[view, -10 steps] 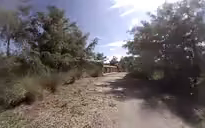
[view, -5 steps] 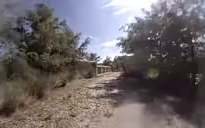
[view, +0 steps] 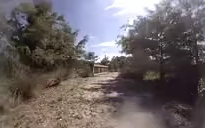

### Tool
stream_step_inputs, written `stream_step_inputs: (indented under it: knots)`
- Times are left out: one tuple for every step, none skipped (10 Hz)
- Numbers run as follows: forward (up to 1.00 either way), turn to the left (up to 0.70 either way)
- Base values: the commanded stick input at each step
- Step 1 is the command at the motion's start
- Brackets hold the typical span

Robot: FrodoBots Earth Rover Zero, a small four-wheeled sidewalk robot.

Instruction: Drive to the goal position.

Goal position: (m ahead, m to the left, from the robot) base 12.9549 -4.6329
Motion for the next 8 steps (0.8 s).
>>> stream_step_inputs:
  knots:
    - [0.7,-0.1]
    - [0.7,0.0]
    - [0.7,0.0]
    - [0.7,0.0]
    - [0.7,0.0]
    - [0.7,0.0]
    - [0.7,-0.04]
    - [0.7,-0.27]
